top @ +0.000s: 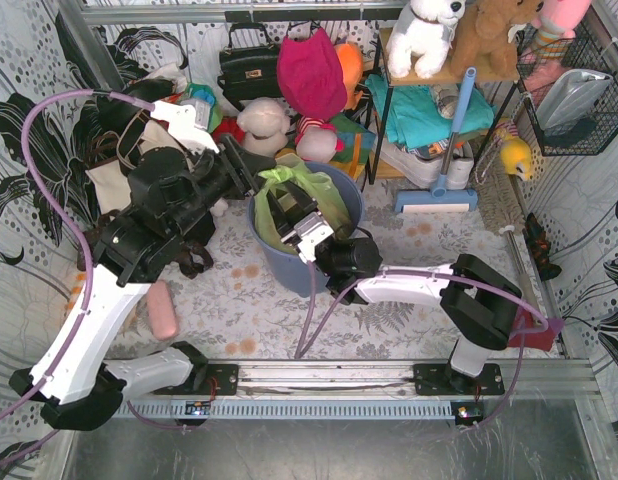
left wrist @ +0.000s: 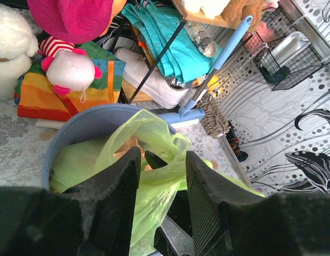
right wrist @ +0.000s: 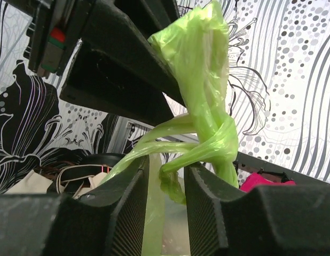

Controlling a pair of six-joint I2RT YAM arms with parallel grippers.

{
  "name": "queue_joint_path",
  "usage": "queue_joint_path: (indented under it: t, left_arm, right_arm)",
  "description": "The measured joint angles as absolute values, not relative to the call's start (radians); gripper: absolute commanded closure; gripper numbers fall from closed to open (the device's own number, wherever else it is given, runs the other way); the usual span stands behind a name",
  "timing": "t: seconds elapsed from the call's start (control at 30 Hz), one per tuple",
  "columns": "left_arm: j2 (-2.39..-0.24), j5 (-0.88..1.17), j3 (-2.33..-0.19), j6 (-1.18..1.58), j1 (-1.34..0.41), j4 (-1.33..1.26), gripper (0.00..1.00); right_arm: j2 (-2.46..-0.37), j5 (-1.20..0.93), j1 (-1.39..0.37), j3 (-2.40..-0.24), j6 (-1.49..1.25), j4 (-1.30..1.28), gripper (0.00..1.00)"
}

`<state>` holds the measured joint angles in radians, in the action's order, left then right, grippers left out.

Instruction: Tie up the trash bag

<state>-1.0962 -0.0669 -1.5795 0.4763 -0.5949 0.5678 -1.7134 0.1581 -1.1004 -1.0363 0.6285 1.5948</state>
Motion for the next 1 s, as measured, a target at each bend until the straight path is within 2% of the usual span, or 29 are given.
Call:
queue_joint_path:
  t: [0.23,0.5,0.8,1.0]
  left_arm:
    - [-1.115,-0.072,-1.579,0.464,-0.595,0.584,0.51]
    - [-1.118,-0.080,-1.580,0.455,-0.595,0.591,0.51]
    - [-1.117,-0.090,-1.582,0.448,-0.595,0.593,0.51]
    - [-1.117,-0.091,-1.582,0.447,-0.595,0.595,0.51]
  right_arm:
    - [-1.679,0.158,-1.105,-1.000,0.625,1.593,0.63]
    - [-1.583,0.176,-1.121,-0.958,0.583,1.581,0.63]
    - [-1.470,0.181,-1.147,-0.911,0.535,1.446,0.63]
    - [-1.387,0.204,-1.172,-0.871,0.535,1.340,0.58]
